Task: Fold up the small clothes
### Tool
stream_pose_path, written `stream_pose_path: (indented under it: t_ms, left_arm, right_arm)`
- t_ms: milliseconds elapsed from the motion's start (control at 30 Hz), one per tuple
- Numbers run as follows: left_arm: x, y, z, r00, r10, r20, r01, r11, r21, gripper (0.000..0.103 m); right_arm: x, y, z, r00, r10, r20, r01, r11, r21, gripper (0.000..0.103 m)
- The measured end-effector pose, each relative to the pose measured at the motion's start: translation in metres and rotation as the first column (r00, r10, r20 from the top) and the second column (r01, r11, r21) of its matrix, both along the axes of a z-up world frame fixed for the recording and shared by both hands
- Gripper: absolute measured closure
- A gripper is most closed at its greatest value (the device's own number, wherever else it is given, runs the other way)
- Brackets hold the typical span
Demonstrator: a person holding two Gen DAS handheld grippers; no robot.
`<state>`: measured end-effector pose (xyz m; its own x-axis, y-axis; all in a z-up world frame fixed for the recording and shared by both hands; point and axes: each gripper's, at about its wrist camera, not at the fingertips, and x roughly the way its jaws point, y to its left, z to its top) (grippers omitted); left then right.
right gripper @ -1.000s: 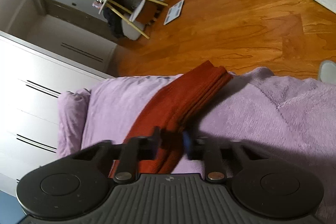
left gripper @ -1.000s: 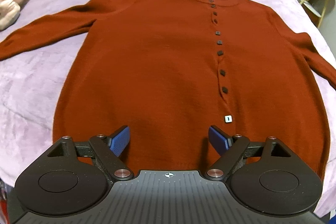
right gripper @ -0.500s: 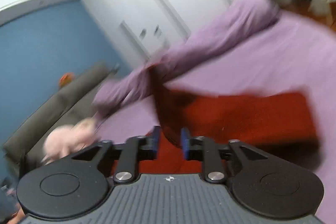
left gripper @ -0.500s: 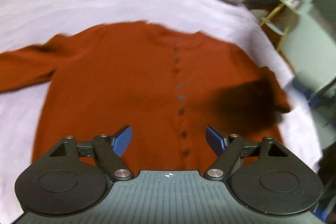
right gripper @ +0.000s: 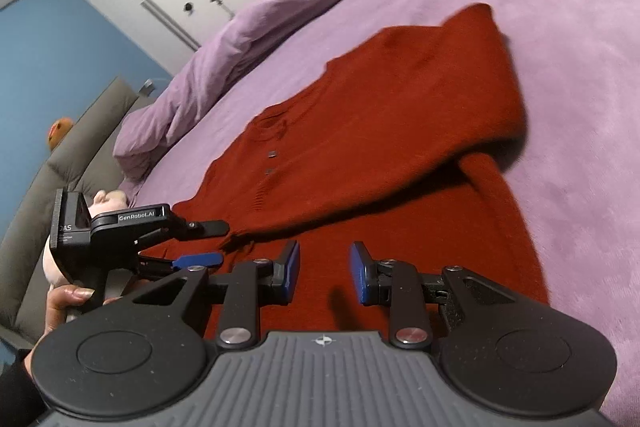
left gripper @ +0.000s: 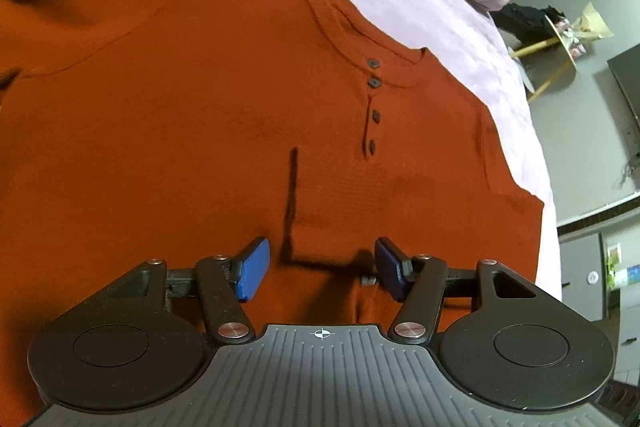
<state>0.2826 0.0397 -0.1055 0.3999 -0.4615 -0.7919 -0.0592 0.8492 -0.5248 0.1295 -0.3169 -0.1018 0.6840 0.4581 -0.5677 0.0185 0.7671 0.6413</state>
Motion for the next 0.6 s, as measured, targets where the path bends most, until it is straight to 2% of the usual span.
stream_pose_path:
  t_ms: [33, 67, 133, 167, 200, 300, 400, 433, 500, 533, 567, 600]
  left_arm:
    - [0.005, -0.002, -0.001, 1.000, 0.001, 0.000, -0.001, 1.000, -0.003, 0.041]
    - [0.008, -0.002, -0.002, 1.000, 0.013, -0.002, -0.013, 1.000, -0.013, 0.046]
    - [0.014, -0.005, -0.002, 1.000, 0.025, -0.003, -0.025, 1.000, -0.014, 0.064]
    - [0.018, -0.007, -0.002, 1.000, 0.023, -0.005, -0.023, 1.000, -0.005, 0.082]
    - [0.020, -0.008, -0.002, 1.000, 0.019, -0.008, -0.019, 1.000, -0.007, 0.093]
    - [0.022, -0.011, 0.002, 1.000, 0.013, 0.010, -0.013, 1.000, 0.000, 0.095]
    - [0.022, -0.006, 0.030, 0.995, -0.022, 0.099, 0.013, 0.996, 0.086, 0.095]
    - [0.021, -0.001, 0.045, 0.987, -0.032, 0.155, 0.010, 0.990, 0.140, 0.095]
    - [0.017, 0.008, 0.069, 0.965, -0.059, 0.256, -0.018, 0.957, 0.288, 0.095]
    - [0.017, 0.012, 0.076, 0.955, -0.075, 0.289, -0.040, 0.927, 0.373, 0.095]
    - [0.018, 0.016, 0.081, 0.946, -0.094, 0.311, -0.065, 0.883, 0.466, 0.095]
    - [0.018, 0.019, 0.081, 0.942, -0.112, 0.317, -0.078, 0.845, 0.529, 0.095]
  right_arm:
    - [-0.002, -0.004, -0.001, 1.000, -0.006, -0.006, 0.006, 1.000, 0.006, 0.076]
    - [-0.003, -0.005, -0.002, 1.000, -0.011, -0.011, 0.011, 1.000, 0.011, 0.076]
    - [-0.002, -0.005, -0.006, 1.000, -0.010, -0.017, 0.010, 1.000, 0.009, 0.076]
    - [-0.002, -0.004, -0.006, 1.000, -0.012, -0.020, 0.012, 1.000, 0.003, 0.076]
    - [-0.001, -0.003, -0.007, 1.000, -0.012, -0.021, 0.012, 1.000, -0.004, 0.076]
    - [0.002, -0.004, -0.006, 0.999, -0.027, -0.025, 0.026, 0.999, -0.029, 0.076]
    - [0.004, -0.009, -0.003, 0.998, -0.062, -0.027, 0.059, 0.994, -0.093, 0.076]
    - [0.005, -0.011, -0.002, 0.996, -0.083, -0.025, 0.078, 0.988, -0.134, 0.076]
    - [0.008, -0.014, -0.001, 0.991, -0.130, -0.023, 0.121, 0.966, -0.229, 0.076]
    - [0.010, -0.014, -0.001, 0.988, -0.152, -0.023, 0.140, 0.952, -0.274, 0.076]
    - [0.011, -0.016, 0.000, 0.986, -0.165, -0.021, 0.152, 0.944, -0.293, 0.076]
    - [0.013, -0.017, 0.001, 0.985, -0.170, -0.021, 0.157, 0.945, -0.286, 0.076]
